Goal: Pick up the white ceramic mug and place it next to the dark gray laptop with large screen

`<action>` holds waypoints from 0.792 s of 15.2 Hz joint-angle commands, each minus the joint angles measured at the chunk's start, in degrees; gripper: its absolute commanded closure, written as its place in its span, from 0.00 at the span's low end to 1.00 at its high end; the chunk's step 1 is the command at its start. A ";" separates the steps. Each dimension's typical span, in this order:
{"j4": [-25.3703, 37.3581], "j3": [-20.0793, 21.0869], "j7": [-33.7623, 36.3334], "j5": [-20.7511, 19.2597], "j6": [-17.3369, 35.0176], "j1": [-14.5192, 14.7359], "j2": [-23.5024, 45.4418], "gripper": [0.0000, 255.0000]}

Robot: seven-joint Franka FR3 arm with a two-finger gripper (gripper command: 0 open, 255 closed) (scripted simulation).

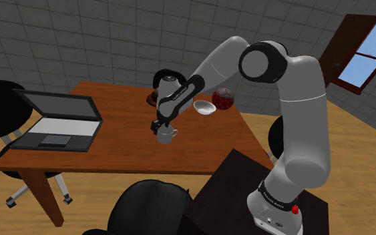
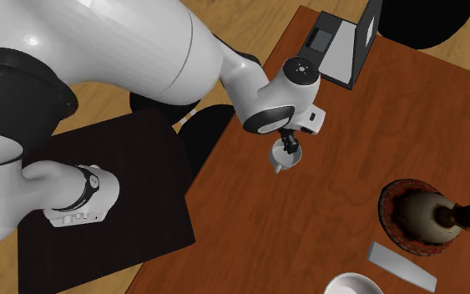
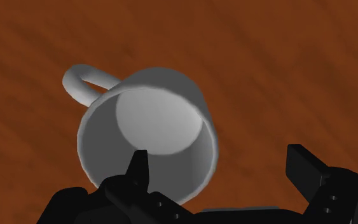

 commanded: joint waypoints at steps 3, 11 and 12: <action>2.07 -0.04 0.08 -0.02 1.62 0.01 3.73 0.00; 3.85 -0.23 0.18 -0.16 3.92 0.01 7.81 0.00; 3.85 -0.23 0.18 -0.16 3.92 0.01 7.81 0.00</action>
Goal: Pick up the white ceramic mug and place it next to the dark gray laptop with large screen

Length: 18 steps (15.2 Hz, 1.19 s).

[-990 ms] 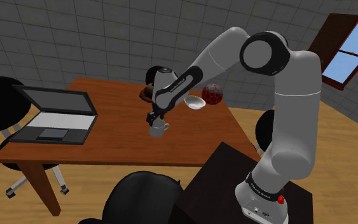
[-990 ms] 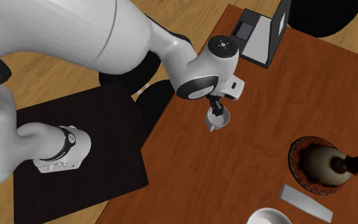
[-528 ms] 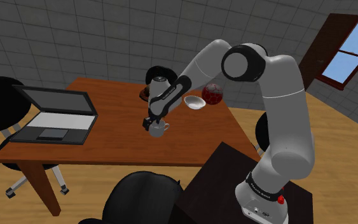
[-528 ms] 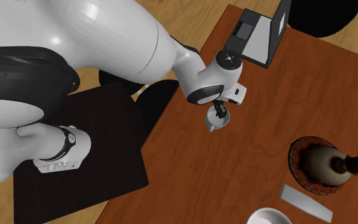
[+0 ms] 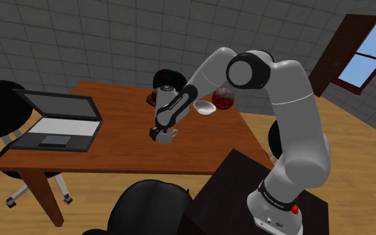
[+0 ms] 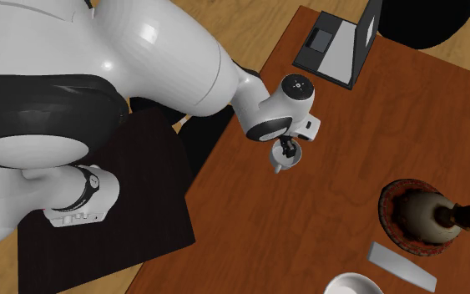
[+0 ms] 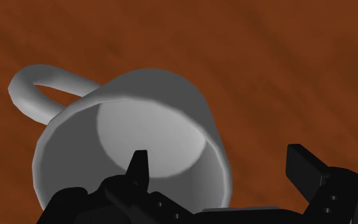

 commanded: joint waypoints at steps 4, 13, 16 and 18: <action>0.02 0.00 -0.01 0.00 0.05 -0.01 0.06 0.00; 0.02 0.00 -0.01 0.00 0.05 -0.01 0.06 1.00; -0.46 0.07 -0.11 0.05 -0.84 -0.07 -1.31 1.00; -0.85 0.15 -0.21 0.12 -1.78 -0.12 -2.65 1.00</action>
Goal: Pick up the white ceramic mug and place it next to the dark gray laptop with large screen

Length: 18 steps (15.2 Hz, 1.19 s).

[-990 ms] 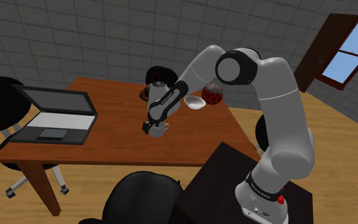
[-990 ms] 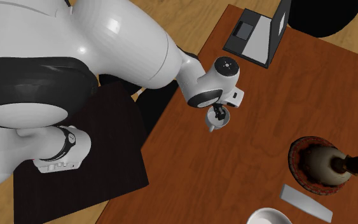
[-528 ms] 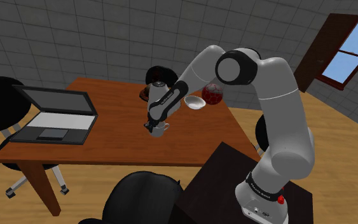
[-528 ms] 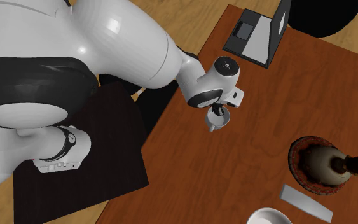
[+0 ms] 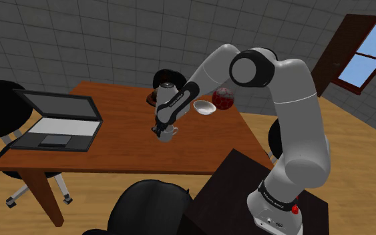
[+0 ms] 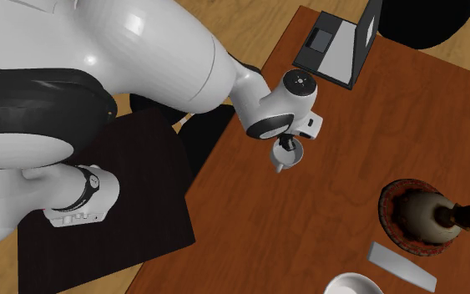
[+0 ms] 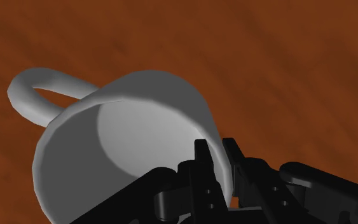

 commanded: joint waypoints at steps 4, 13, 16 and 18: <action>-0.79 0.20 -0.26 0.18 -2.41 -0.13 -3.20 1.00; -1.57 0.53 -0.76 0.57 -7.18 -0.34 -8.76 1.00; -1.61 0.63 -0.93 0.71 -8.87 -0.40 -10.49 1.00; -1.57 0.69 -1.05 0.81 -10.02 -0.43 -11.60 1.00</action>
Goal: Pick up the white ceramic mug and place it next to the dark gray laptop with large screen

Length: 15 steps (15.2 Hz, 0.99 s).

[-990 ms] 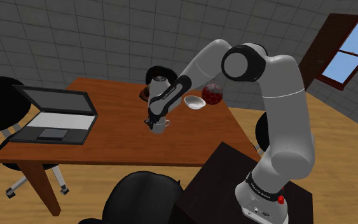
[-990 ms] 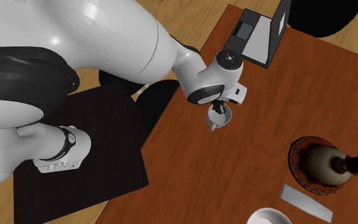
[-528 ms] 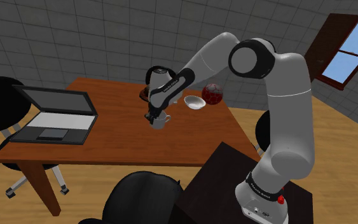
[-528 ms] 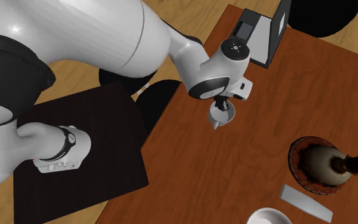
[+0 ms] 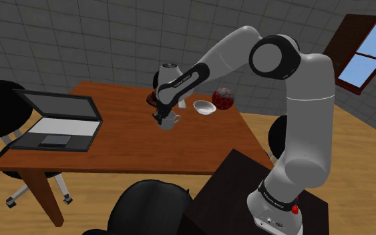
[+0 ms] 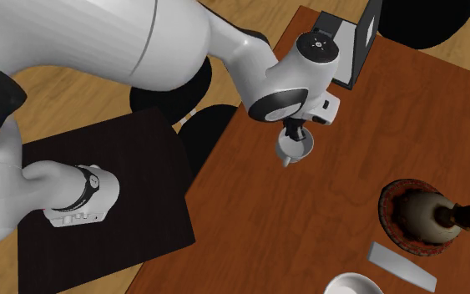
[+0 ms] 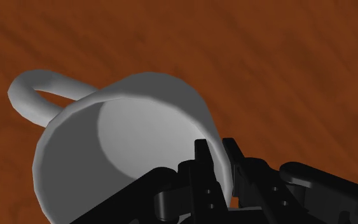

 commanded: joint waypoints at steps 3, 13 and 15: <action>0.22 0.12 -0.21 0.19 -2.30 -0.05 -2.08 1.00; 1.53 0.35 -0.76 0.66 -8.46 -0.16 -6.94 1.00; 1.94 0.38 -0.87 0.75 -9.74 -0.17 -7.81 1.00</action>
